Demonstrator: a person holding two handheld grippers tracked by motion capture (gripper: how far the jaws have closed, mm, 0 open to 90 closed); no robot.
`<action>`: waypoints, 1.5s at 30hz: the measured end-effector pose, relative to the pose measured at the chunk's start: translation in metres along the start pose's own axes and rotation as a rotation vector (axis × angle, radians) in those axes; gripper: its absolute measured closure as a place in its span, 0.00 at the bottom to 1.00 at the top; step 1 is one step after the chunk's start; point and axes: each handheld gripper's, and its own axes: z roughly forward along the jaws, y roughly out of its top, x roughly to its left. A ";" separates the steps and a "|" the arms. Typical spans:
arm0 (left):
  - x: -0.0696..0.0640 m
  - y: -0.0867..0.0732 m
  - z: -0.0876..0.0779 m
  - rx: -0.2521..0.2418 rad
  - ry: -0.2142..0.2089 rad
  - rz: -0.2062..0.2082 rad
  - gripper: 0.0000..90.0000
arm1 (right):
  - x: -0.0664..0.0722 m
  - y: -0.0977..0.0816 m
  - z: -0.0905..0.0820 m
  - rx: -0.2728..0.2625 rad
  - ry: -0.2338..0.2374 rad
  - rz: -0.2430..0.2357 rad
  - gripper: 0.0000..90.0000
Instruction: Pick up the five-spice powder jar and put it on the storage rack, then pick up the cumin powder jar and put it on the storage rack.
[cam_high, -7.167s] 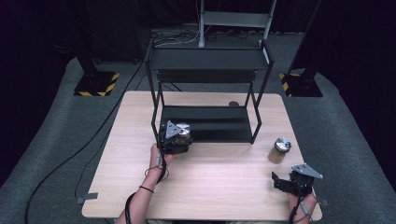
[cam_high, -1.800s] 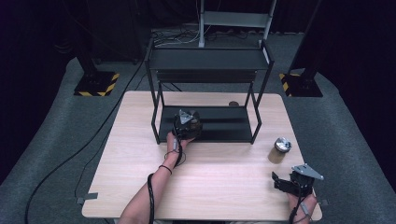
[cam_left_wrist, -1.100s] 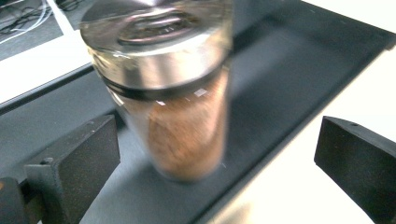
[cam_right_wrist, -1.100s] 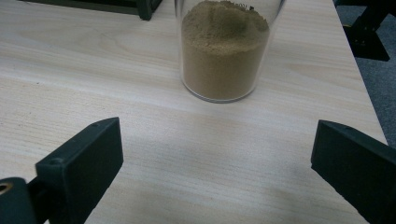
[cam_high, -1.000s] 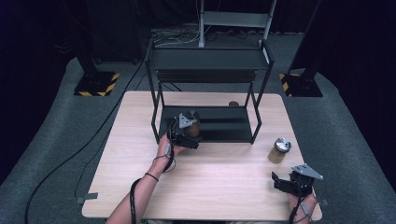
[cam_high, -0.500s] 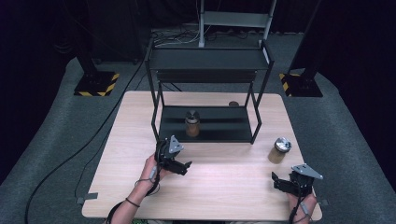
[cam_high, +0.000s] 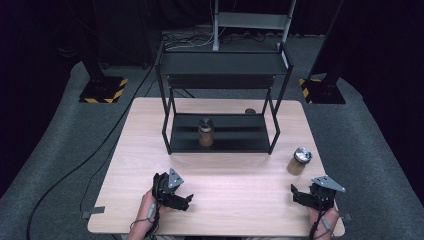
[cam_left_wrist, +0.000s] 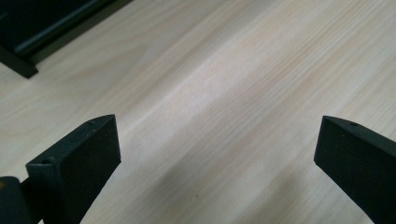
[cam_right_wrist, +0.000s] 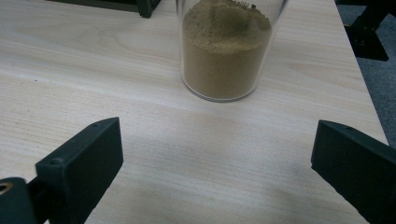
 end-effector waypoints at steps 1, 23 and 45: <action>0.002 -0.001 0.000 -0.001 0.002 -0.011 0.00 | 0.000 0.000 0.000 0.000 -0.001 0.000 0.01; 0.007 -0.017 0.007 0.001 -0.003 -0.076 0.00 | 0.000 0.000 0.000 -0.002 -0.003 0.006 0.01; 0.016 -0.030 0.010 -0.041 -0.043 -0.086 0.00 | 0.011 0.008 0.004 0.043 -0.043 -0.030 0.00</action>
